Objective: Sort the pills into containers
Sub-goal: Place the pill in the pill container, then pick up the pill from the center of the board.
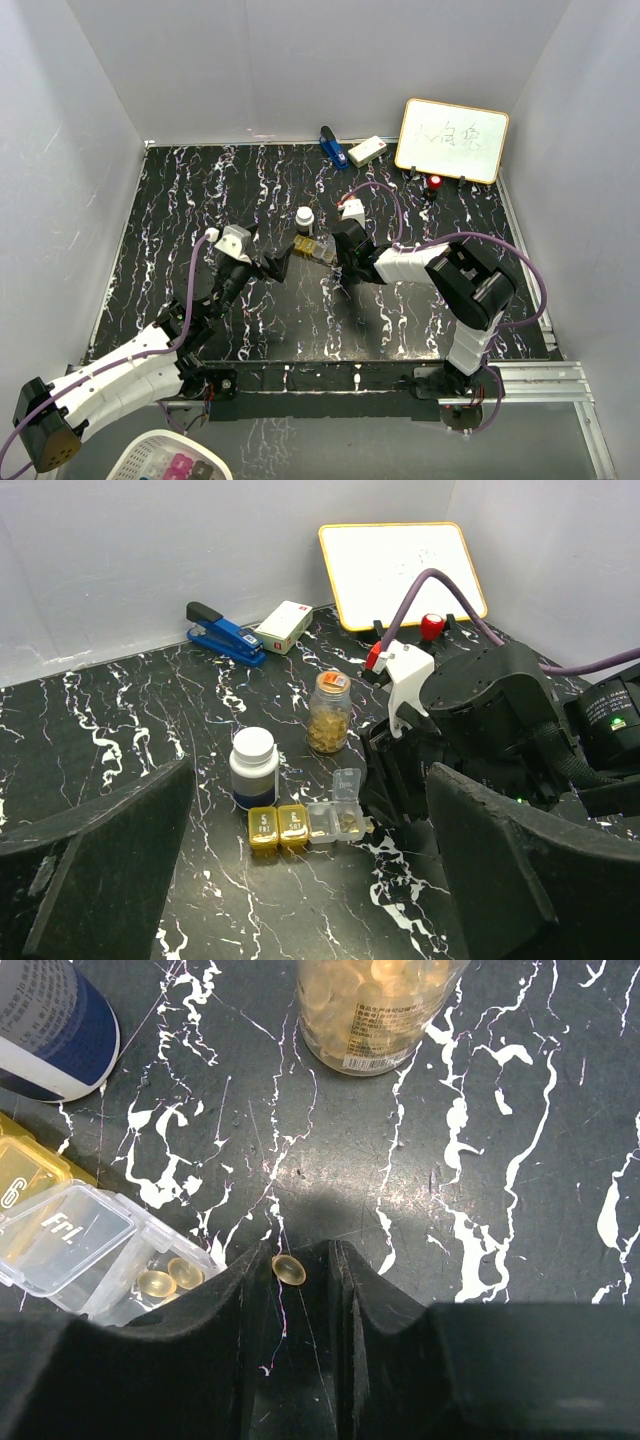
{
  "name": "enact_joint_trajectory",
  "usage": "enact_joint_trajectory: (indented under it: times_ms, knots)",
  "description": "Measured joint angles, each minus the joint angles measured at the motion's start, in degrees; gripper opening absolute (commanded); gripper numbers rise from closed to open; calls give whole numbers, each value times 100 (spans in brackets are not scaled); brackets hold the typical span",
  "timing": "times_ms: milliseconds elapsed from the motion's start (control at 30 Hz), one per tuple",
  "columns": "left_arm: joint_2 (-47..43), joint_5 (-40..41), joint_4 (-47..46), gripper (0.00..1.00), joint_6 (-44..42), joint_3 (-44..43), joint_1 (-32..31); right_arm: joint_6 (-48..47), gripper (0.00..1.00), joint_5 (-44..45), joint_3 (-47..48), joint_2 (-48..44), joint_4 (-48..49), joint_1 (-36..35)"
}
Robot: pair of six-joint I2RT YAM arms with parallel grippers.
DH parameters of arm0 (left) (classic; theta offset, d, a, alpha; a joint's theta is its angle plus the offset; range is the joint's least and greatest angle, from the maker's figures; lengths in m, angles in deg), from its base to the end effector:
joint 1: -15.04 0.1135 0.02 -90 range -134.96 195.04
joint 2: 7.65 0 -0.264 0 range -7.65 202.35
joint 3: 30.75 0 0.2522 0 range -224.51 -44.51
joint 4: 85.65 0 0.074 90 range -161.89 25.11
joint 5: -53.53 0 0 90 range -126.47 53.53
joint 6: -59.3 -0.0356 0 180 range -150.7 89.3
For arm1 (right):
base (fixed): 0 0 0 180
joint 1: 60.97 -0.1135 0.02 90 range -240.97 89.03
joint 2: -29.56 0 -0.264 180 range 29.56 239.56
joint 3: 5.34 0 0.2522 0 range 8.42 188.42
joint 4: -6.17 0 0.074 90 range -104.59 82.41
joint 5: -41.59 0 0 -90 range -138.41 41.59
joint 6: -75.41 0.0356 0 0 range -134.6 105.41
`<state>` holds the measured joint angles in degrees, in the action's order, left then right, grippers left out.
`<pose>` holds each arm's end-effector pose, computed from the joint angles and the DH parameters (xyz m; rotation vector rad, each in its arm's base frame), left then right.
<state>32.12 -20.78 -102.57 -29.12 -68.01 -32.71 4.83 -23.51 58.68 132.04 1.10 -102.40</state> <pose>0.1241 -0.1223 0.2983 0.3038 1.3147 -0.5485 0.2735 0.2214 0.1412 -0.2188 2.2356 0.0605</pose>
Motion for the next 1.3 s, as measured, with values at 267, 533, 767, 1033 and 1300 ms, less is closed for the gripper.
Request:
enact_joint_trajectory:
  times_ms: [267,533,767,1033,1300]
  knots:
    - [0,9,-11,99,-2,0,0,9,11,-116,0,0,0,4]
    - [0,39,-13,99,-4,0,0,24,3,-177,0,0,17,11]
    - [0,55,-13,99,-7,2,0,22,0,-197,0,-2,17,20]
    - [-2,92,-13,99,-4,7,0,15,0,-350,-28,-354,-127,11]
    - [-13,127,-15,99,-4,26,0,-4,0,-415,-26,-741,-120,-144]
